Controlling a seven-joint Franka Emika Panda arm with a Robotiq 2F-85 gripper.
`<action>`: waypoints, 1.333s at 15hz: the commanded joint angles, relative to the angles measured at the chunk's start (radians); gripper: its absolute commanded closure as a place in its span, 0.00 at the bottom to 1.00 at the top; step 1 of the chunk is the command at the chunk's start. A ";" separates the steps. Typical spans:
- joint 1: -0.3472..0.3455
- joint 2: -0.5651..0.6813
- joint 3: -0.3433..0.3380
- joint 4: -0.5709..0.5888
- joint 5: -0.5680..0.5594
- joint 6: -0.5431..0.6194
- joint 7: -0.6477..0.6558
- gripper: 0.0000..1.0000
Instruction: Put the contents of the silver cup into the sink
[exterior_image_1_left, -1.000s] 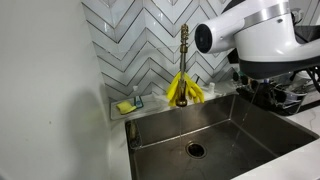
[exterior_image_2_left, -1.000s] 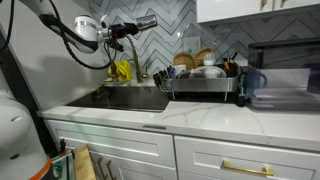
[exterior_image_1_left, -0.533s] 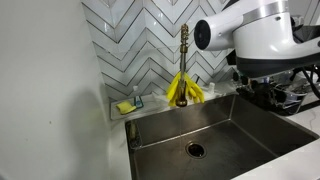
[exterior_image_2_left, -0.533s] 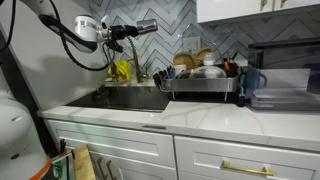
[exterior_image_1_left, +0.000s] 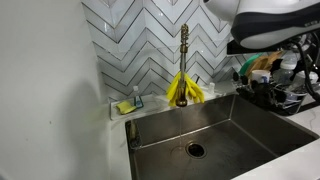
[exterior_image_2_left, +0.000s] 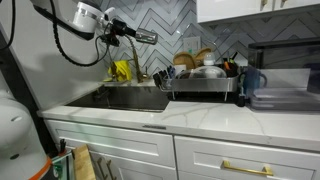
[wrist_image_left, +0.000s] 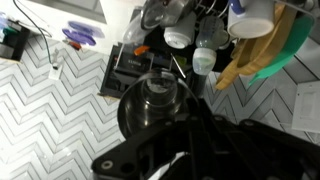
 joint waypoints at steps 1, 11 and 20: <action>-0.027 -0.063 -0.054 0.006 0.208 0.031 -0.098 0.99; -0.176 -0.168 -0.217 -0.073 0.744 0.039 -0.202 0.99; -0.225 -0.132 -0.213 -0.054 0.794 0.014 -0.180 0.99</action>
